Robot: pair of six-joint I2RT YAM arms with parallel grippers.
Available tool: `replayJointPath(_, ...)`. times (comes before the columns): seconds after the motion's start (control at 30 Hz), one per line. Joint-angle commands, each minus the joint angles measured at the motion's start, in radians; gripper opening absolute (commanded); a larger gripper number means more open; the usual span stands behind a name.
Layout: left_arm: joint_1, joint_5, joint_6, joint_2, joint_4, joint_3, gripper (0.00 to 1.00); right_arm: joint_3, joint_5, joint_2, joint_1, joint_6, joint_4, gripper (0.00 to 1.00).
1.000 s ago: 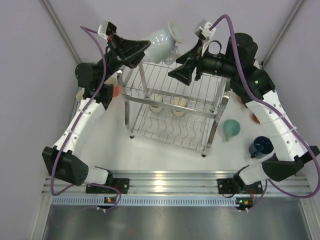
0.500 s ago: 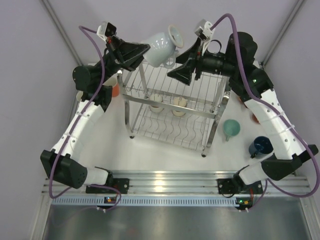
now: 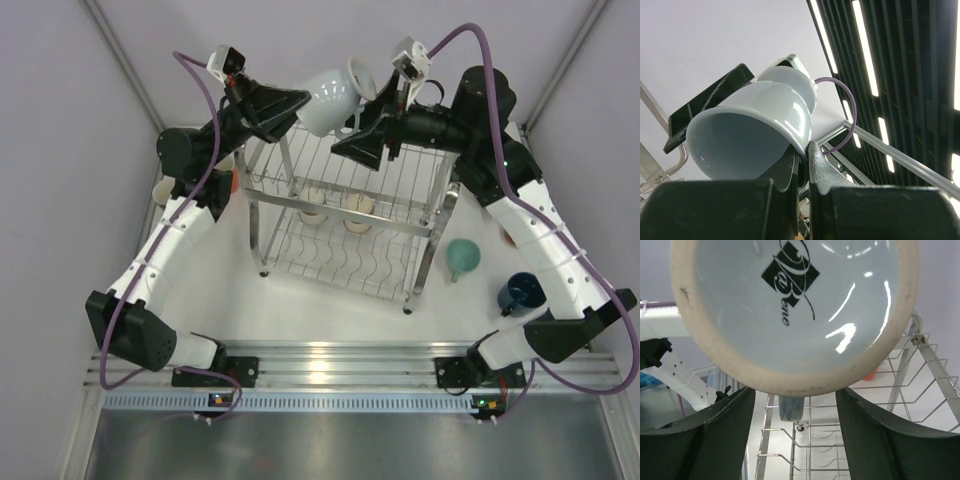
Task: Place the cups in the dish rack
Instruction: Pass the cup from the left arm to the right
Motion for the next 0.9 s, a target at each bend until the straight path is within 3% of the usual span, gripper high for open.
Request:
replayJointPath(0.0,-0.005,-0.03,0.008,-0.014,0.112,0.02,0.0,0.016,-0.009,-0.046,-0.011,0.011,0.08,0.65)
replayJointPath(0.33,-0.034,-0.013,0.025,-0.022,0.112,-0.037,0.0,0.0,-0.005,-0.034,-0.011,0.089,0.178,0.34)
replayJointPath(0.5,-0.036,-0.01,0.034,-0.013,0.112,-0.041,0.0,-0.041,0.009,-0.053,-0.011,0.089,0.183,0.08)
replayJointPath(0.53,-0.034,-0.008,0.035,-0.005,0.112,-0.038,0.04,-0.064,0.012,-0.06,-0.013,0.09,0.186,0.0)
replayJointPath(0.6,-0.034,-0.007,0.054,0.001,0.101,-0.029,0.14,-0.081,0.021,-0.076,-0.011,0.098,0.19,0.0)
replayJointPath(0.7,-0.034,-0.004,0.093,0.012,0.059,-0.014,0.22,-0.099,0.024,-0.095,-0.011,0.106,0.193,0.0)
replayJointPath(0.73,-0.036,-0.005,0.103,0.016,0.045,-0.012,0.3,-0.106,0.028,-0.101,-0.011,0.104,0.192,0.0)
replayJointPath(0.87,-0.033,-0.005,0.184,0.035,-0.052,0.026,0.48,-0.098,0.069,-0.109,-0.01,0.093,0.15,0.0)
